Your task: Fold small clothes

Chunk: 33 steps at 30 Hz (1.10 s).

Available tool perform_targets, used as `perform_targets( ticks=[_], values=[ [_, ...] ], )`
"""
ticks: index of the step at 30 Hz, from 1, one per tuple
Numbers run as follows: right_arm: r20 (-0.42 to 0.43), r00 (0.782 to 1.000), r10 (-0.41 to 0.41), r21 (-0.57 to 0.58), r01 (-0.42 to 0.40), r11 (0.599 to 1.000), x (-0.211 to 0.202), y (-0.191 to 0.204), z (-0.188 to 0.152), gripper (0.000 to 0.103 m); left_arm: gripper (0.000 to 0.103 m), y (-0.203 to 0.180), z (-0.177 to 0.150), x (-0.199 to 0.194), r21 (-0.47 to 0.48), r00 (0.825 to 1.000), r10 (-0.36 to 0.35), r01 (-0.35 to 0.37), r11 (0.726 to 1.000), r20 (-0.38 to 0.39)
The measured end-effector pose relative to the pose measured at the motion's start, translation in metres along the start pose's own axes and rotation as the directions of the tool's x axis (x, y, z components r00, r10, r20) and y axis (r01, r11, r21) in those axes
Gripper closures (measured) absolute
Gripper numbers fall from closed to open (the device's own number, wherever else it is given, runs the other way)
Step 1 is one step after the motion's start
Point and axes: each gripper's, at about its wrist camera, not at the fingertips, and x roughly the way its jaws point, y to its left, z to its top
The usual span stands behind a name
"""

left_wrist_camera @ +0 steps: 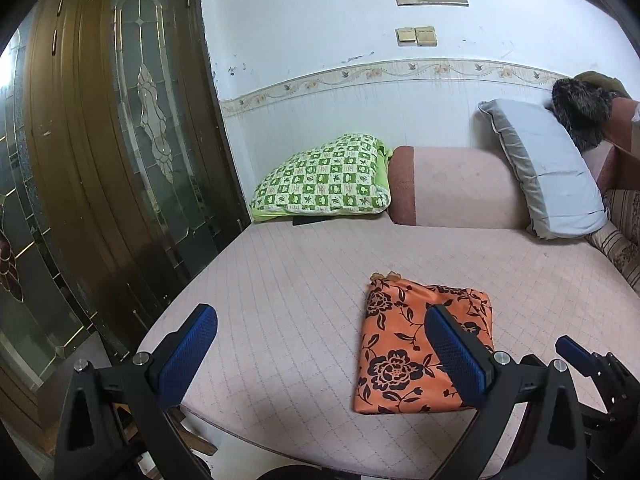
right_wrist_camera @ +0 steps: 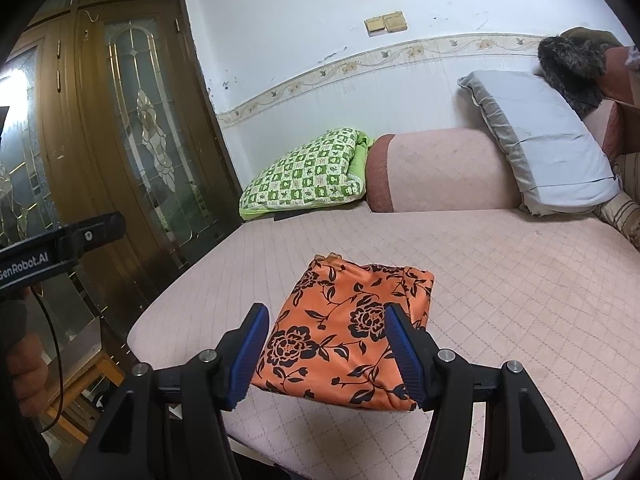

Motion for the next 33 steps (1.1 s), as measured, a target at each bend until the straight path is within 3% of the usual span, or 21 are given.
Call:
perform_targets(
  ticks=[27,33],
  values=[
    [-0.043,0.999,-0.034,-0.073,0.031,0.997,0.026,0.037,0.010,0.039,0.000,0.031,0.007,0.043,-0.083,0.994,-0.095,0.090,0.992,-0.050],
    [-0.049,0.998,-0.034,-0.080,0.030,0.996,0.034,0.043,0.020,0.039,0.000,0.035,0.010,0.049,-0.079,0.996,-0.074,0.069,0.995,-0.059]
  ],
)
